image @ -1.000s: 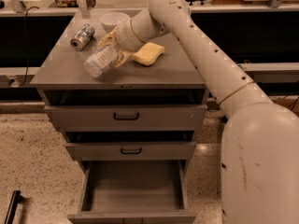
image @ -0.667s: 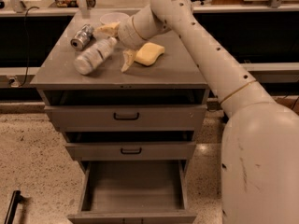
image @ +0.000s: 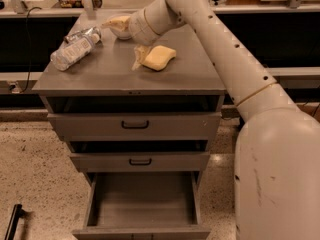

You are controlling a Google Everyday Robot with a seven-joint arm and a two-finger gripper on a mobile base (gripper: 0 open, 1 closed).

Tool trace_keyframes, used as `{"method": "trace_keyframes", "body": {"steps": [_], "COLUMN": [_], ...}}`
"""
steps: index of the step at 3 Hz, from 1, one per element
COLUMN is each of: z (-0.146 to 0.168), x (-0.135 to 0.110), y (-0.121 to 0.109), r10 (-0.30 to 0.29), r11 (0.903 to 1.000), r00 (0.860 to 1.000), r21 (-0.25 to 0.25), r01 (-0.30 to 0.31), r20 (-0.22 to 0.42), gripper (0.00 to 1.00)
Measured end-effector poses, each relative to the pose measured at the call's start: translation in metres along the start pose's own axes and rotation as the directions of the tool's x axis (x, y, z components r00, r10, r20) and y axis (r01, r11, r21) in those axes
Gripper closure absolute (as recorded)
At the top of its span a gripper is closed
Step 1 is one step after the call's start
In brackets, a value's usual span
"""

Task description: Pick blue plastic bottle from bottom drawer and place on counter

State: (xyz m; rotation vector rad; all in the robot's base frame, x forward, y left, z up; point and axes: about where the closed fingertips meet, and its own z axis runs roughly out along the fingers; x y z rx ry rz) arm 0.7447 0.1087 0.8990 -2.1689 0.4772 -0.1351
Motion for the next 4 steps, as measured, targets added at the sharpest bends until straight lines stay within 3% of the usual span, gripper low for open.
{"method": "trace_keyframes", "body": {"steps": [2, 3, 4], "z": [-0.035, -0.032, -0.032], "x": [-0.005, -0.005, -0.005], "y": [-0.033, -0.033, -0.033], "r10": [-0.058, -0.058, -0.058], "r11": [0.9983, 0.9983, 0.9983], "r00": [0.998, 0.998, 0.998], "r21": [-0.002, -0.003, -0.003], "r01": [0.058, 0.058, 0.058], "r20": [-0.027, -0.022, -0.022], "gripper": [0.10, 0.00, 0.00]}}
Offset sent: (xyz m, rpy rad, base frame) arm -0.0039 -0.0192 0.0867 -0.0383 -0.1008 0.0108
